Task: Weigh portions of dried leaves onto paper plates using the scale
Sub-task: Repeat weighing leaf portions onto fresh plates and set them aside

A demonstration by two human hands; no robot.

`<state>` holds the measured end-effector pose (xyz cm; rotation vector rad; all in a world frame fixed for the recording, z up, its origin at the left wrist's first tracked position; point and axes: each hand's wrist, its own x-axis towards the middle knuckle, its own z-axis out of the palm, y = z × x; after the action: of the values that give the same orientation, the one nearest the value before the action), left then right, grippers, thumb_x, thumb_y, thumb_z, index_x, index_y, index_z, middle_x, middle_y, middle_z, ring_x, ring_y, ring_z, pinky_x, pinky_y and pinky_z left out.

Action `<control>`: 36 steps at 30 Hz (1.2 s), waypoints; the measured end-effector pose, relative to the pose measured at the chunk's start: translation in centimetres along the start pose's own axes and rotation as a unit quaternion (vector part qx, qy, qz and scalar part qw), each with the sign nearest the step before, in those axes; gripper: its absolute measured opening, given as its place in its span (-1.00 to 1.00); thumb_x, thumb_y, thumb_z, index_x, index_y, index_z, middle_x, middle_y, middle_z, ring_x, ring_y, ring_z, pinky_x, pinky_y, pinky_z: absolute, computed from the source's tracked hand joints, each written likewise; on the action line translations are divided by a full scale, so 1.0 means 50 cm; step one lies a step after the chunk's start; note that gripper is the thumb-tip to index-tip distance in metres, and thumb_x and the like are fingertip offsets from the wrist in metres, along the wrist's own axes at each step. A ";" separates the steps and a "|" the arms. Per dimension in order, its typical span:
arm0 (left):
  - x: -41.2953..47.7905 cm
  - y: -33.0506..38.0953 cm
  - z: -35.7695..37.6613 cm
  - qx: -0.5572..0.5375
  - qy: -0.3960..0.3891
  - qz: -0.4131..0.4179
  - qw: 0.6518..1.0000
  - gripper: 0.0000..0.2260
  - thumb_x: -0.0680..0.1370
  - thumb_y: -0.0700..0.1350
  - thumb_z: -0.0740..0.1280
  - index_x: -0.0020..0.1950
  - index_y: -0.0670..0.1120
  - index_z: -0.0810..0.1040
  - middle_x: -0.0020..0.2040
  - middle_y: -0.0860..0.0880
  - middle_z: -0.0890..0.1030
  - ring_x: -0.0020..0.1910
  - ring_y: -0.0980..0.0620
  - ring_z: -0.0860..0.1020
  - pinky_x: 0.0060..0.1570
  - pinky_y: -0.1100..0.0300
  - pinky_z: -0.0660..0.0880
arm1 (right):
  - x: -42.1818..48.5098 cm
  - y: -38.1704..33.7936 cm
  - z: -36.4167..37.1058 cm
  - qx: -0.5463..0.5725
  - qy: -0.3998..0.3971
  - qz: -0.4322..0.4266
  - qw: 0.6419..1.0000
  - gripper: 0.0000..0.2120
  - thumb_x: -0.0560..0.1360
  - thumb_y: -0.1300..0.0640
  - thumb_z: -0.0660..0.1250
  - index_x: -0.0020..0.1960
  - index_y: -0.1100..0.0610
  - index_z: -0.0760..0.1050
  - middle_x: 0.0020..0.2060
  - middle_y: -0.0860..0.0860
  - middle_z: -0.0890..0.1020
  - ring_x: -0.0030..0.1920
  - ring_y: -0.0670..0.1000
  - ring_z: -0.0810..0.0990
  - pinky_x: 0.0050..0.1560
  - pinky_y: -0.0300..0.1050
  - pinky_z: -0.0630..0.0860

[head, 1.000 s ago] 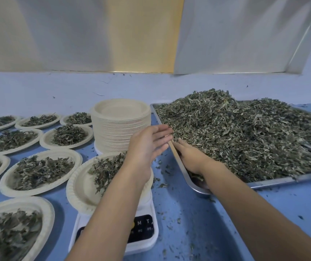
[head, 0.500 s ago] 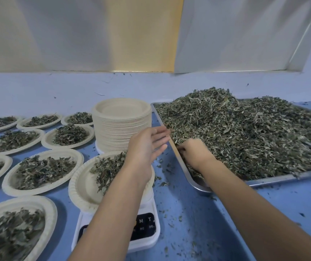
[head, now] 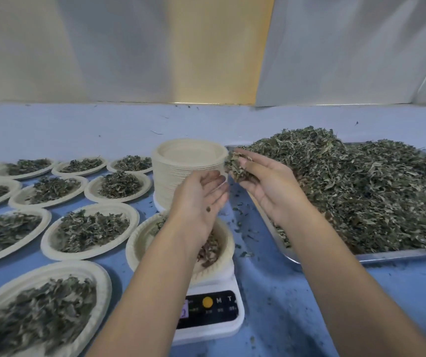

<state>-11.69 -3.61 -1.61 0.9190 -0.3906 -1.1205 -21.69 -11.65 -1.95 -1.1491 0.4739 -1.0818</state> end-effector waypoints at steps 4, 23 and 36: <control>-0.010 0.041 -0.035 -0.031 0.009 0.025 0.999 -0.77 0.64 -0.10 0.12 -0.03 -0.18 0.50 -0.12 -0.11 0.58 -0.10 -0.01 0.56 0.10 0.13 0.49 | -0.013 0.010 0.076 -0.117 -0.067 -0.031 0.990 -0.81 0.52 0.29 0.33 0.01 0.08 0.65 -0.14 -0.04 0.70 -0.15 -0.17 0.63 -0.16 -0.31 0.56; 0.004 0.070 -0.094 0.059 0.066 0.026 0.996 -0.76 0.61 -0.14 0.13 0.08 -0.19 0.55 -0.06 -0.07 0.56 -0.29 0.05 0.42 -0.28 0.25 0.38 | -0.057 0.066 0.140 -0.474 -0.115 -0.165 0.857 -0.72 0.47 0.26 0.40 0.14 0.03 0.64 -0.02 -0.14 0.69 -0.07 -0.30 0.58 -0.13 -0.57 0.40; -0.004 0.096 -0.129 0.164 0.115 0.087 0.976 -0.76 0.60 -0.11 0.12 0.03 -0.08 0.58 0.10 0.00 0.62 0.13 0.04 0.53 0.22 0.07 0.34 | -0.074 0.060 0.148 -0.581 -0.253 -0.091 0.768 -0.78 0.46 0.13 0.43 0.10 0.00 0.66 -0.12 -0.10 0.71 -0.16 -0.25 0.57 -0.16 -0.45 0.42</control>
<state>-4.49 -0.01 -1.59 1.2662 -0.4643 -0.7891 -16.28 -4.75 -2.56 -2.5503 0.6120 -0.4940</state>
